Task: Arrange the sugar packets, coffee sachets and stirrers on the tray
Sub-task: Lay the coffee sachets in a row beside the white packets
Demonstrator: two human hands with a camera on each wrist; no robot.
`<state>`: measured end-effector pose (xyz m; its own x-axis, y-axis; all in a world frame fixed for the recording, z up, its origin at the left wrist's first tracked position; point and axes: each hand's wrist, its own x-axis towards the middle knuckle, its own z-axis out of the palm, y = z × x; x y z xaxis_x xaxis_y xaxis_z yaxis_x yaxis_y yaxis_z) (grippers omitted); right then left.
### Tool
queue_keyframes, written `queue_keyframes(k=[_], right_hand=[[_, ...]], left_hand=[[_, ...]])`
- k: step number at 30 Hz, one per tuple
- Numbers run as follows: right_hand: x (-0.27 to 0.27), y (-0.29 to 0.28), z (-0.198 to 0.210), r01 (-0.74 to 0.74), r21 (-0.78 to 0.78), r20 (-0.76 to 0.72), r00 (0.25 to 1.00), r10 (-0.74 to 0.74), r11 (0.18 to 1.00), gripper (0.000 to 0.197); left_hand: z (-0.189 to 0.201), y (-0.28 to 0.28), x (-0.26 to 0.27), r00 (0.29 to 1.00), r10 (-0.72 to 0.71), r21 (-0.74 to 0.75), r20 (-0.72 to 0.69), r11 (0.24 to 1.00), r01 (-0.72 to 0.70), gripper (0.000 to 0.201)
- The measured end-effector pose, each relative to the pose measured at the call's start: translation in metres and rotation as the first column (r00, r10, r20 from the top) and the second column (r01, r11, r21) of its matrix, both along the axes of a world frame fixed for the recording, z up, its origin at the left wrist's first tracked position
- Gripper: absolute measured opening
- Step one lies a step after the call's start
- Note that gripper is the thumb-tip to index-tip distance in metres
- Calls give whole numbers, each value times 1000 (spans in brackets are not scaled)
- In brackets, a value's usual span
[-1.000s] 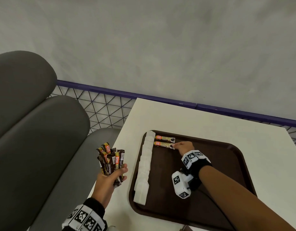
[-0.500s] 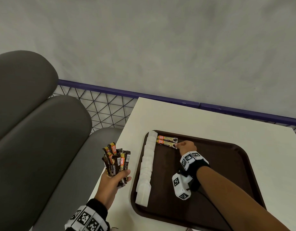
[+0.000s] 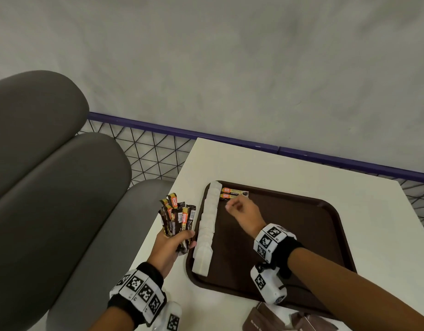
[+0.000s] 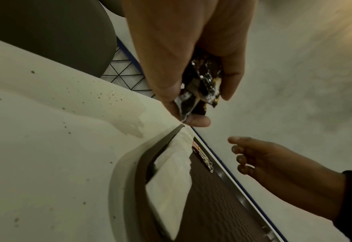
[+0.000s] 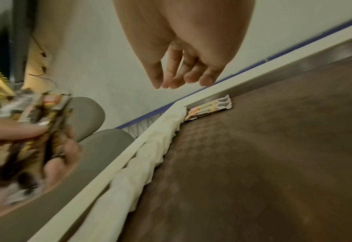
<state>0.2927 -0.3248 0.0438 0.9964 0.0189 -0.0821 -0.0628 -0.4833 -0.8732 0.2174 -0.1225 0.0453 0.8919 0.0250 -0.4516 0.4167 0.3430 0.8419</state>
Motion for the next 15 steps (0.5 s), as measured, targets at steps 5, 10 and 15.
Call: queue_keyframes(k=[5,10,15], right_hand=[[-30,26,17,-288,57,-110,950,292,956,29],[-47,41,24,-364,99,-141,916,375,926,36],[-59,41,30,-307,187,-122,936,332,933,31]], left_hand=[[7,-8,-8,1000,-12,-38,11,999,12,36],[17,-15,-16,997,-58,-52,48,997,61,36],[22,-14,-21,995,-78,-53,57,995,81,38]])
